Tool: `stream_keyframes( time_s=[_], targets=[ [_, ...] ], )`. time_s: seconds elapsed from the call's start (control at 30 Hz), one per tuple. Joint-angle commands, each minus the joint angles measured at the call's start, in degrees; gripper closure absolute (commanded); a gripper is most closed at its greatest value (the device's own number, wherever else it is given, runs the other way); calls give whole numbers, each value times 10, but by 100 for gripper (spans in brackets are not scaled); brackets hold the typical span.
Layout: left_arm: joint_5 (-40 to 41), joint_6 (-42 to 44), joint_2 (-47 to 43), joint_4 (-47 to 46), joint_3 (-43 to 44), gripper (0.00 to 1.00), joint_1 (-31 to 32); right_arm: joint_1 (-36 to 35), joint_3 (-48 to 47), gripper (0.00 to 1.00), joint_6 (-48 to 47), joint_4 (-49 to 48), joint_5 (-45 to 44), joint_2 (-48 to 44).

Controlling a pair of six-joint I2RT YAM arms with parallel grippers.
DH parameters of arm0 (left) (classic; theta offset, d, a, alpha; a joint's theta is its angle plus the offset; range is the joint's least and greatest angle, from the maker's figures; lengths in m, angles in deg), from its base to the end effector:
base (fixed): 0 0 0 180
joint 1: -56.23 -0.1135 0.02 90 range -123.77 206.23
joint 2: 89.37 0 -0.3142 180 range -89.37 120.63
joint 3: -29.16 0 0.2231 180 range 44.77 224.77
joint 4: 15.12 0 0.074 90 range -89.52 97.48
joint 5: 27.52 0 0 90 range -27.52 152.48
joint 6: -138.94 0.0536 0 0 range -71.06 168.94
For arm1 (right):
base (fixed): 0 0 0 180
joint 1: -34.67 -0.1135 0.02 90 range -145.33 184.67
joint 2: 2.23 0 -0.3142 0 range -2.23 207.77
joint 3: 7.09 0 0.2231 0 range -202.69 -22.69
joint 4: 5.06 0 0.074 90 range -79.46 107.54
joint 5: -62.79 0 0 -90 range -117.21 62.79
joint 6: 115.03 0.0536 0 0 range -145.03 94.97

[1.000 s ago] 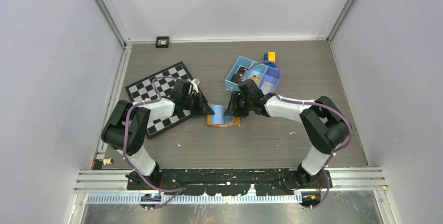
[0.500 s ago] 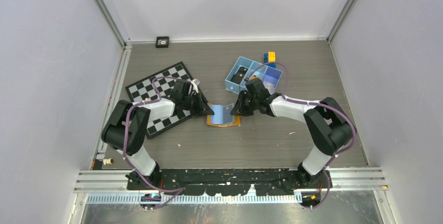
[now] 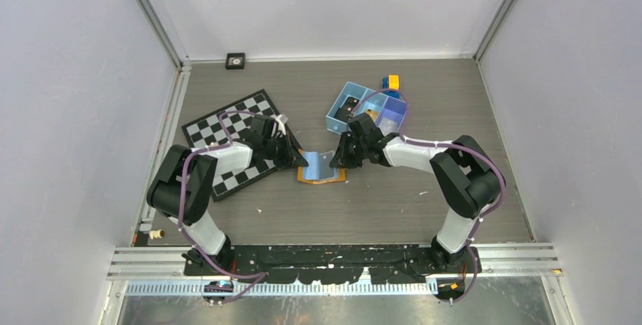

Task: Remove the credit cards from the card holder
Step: Remove the credit card from the card holder.

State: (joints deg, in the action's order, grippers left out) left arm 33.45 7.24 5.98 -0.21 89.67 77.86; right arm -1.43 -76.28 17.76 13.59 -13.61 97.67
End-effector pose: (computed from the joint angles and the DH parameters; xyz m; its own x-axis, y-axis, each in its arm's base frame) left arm 0.2790 -0.1386 0.2066 -0.9380 -0.2538 -0.2360 -0.0137 0.7077 -0.7064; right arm 0.2737 0.2152 0.2134 -0.9230 0.1441 -0.3567 -0.0946 0.8138 0.5734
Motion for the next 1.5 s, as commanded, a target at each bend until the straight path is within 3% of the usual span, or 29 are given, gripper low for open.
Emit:
stream_keyframes(
  time_s=[0.0, 0.5, 0.63, 0.93, 1.03, 1.27, 1.33, 1.47],
  targets=[
    [-3, 3, 11, -1, 16, 100, 7, -28, -22, 86, -5, -14, 13, 22],
    [-10, -1, 18, -6, 17, 98, 7, -33, -1, 87, 9, -82, 52, 8],
    [-25, -12, 12, -25, 8, 85, 7, -31, 14, 99, 14, -102, 46, -14],
    [-90, -80, -11, -194, -54, 43, 2, -6, 58, 99, 39, -149, 52, -57],
    [-94, -83, -7, -206, -58, 37, 2, -1, 64, 99, 46, -159, 56, -61],
    [-116, -97, 36, -230, -49, 39, 6, 10, 84, 100, 63, -194, 71, -76],
    [-118, -98, 44, -230, -46, 49, 7, 10, 88, 99, 65, -201, 71, -82],
    [-127, -106, 42, -244, -47, 84, 6, 17, 102, 99, 71, -217, 73, -98]
  ],
)
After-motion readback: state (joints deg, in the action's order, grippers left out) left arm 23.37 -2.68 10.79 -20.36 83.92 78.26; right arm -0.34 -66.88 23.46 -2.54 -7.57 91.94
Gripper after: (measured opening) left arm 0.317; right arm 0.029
